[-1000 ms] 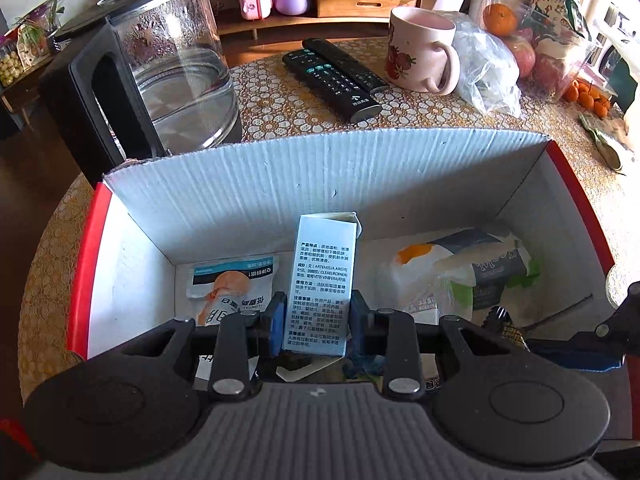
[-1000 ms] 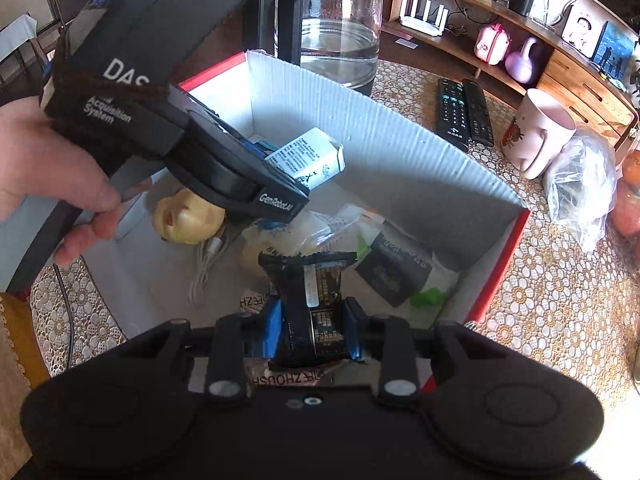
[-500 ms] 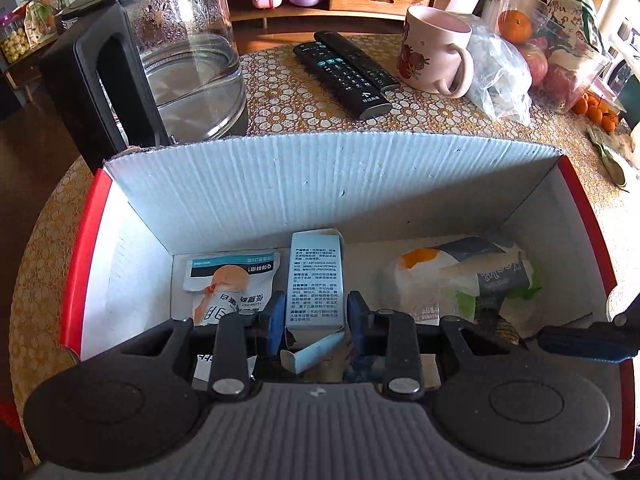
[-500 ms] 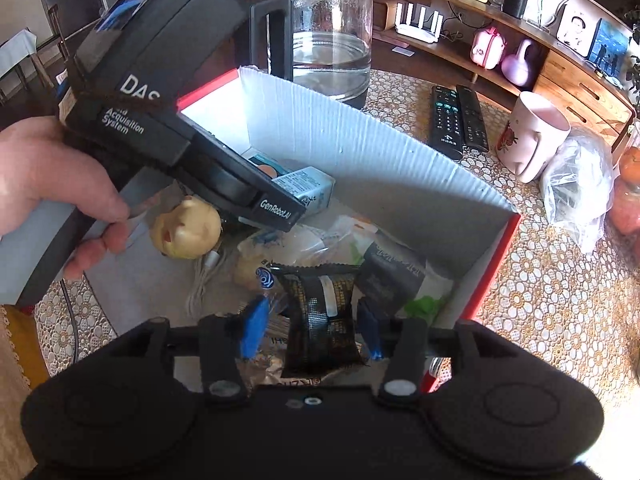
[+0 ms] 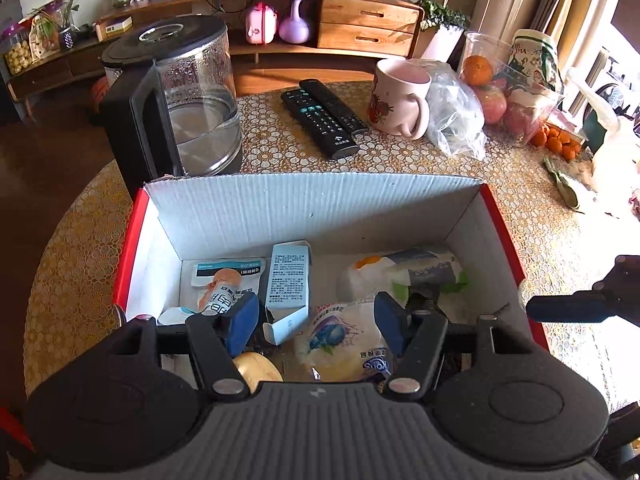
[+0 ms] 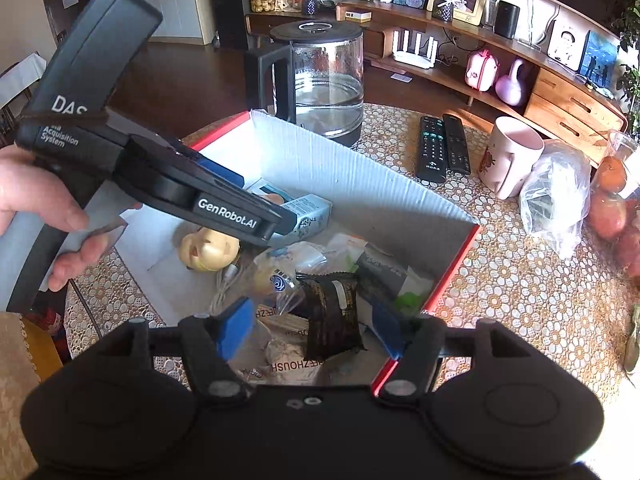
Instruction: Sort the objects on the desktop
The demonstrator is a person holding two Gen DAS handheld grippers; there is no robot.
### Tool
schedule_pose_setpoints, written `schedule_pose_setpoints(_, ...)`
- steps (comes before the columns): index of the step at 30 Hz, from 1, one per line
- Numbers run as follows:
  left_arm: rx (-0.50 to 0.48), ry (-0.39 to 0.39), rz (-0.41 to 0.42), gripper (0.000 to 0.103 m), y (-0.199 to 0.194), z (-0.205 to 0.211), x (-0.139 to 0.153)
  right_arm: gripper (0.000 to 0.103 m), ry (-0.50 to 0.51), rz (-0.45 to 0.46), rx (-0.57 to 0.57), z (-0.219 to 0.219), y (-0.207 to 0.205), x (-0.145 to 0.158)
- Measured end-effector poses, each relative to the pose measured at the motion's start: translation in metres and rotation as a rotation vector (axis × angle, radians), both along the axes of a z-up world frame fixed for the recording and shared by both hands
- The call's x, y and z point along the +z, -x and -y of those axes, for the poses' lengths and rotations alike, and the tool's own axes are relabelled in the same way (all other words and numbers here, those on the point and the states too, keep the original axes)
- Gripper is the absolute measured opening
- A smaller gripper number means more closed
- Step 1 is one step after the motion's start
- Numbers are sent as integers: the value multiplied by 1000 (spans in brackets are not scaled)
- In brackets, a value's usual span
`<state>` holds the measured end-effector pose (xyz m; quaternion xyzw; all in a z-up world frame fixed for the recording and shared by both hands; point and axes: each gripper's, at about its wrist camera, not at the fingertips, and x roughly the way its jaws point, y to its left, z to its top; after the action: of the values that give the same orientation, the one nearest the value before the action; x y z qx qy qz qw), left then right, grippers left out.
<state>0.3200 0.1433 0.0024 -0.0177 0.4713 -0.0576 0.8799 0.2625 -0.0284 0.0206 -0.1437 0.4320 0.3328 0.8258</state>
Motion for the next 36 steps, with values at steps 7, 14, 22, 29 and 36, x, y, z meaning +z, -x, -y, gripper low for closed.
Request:
schedule_pose_setpoints(7,-27,-4,32,63,34,9,21,67,-34,14,2,10,15,16)
schedule_pose_setpoints(14,-27,3,90,65,74,11,36,73,-45,22,-5,14,29,23)
schedule_pose_setpoints(22,-3,30,122,70,113,7,36,83,-78,12,13,18,47,23)
schedule_pose_setpoints(29,34,60,176,75,143,12,33,93,-124,48,-2,32,64,21)
schedule_pose_setpoints(36,51,31,228,94,162,27,32,100,-141,81,-40,48,74,22)
